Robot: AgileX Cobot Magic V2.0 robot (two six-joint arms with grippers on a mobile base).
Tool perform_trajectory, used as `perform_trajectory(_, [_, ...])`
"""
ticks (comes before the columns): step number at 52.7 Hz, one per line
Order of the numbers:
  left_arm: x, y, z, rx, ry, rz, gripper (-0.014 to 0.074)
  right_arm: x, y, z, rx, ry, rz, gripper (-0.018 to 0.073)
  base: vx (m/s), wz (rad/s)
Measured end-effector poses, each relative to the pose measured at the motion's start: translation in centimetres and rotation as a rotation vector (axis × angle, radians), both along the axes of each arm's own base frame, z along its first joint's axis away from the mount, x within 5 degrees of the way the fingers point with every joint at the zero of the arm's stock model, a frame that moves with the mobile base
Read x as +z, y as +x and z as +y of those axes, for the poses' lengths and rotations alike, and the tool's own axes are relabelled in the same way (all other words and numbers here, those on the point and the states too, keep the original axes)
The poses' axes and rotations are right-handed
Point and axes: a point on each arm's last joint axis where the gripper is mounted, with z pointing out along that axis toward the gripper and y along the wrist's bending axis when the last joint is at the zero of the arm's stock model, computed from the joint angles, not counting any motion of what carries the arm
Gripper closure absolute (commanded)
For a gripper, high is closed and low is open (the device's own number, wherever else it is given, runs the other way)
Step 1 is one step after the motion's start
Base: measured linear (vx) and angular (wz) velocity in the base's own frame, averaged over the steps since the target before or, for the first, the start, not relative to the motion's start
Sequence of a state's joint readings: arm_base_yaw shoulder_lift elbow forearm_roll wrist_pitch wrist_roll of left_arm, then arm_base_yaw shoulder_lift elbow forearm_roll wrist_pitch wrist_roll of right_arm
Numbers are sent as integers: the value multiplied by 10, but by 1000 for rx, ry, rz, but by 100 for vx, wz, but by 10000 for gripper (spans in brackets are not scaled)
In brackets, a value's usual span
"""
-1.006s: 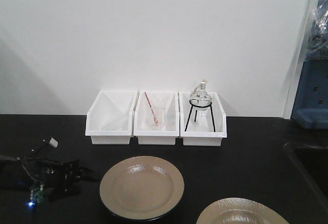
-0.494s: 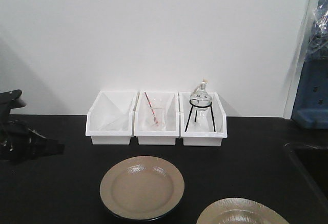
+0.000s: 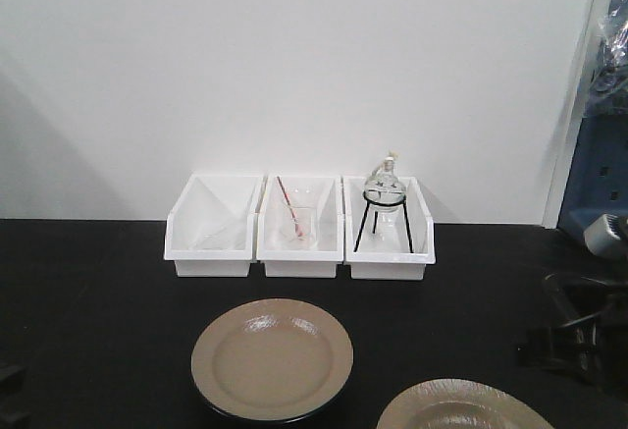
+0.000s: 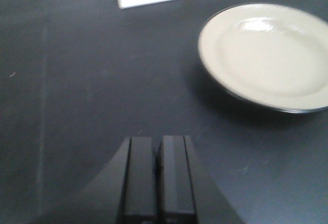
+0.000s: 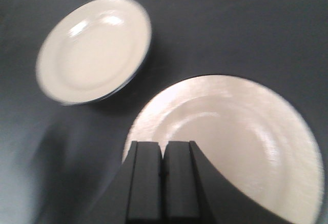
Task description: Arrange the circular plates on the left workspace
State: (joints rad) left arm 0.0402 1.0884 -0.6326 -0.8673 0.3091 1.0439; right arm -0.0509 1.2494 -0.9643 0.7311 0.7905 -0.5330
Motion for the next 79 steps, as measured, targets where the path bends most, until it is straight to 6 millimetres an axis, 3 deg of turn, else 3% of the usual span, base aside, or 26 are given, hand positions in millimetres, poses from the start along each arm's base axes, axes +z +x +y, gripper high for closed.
perform_trajectory(7, [-12, -9, 2, 29, 7, 13, 600, -20, 22, -35, -16, 101, 101, 561, 0, 0])
perform_trajectory(16, [-13, -10, 3, 53, -13, 5, 600, -56, 35, -98, -178, 182, 201, 561, 0, 0])
perform_trajectory(24, [-12, -10, 3, 81, -56, -4, 600, -79, 41, -121, -242, 242, 241, 559, 0, 0])
perform_trajectory(33, [-11, -9, 3, 90, -77, -5, 600, -109, 48, -125, -183, 247, 305, 474, 0, 0])
perform_trajectory(49, [-12, -10, 1, 80, -104, 7, 600, -131, 49, -128, -148, 235, 389, 46, 0, 0])
perform_trajectory(55, [-12, -10, 1, 81, -106, 7, 600, -139, 48, -131, -183, 222, 453, -55, 0, 0])
perform_trajectory(60, [-12, -10, 1, 82, -107, 7, 600, -149, 48, -131, -189, 244, 505, -66, 0, 0])
perform_trajectory(71, [-12, -10, 0, 79, -115, 11, 600, -169, 51, -125, -165, 368, 587, -1, 0, 0])
perform_trajectory(79, [-12, -10, 0, 78, -115, 12, 600, -176, 57, -112, -126, 372, 599, 25, 0, 0])
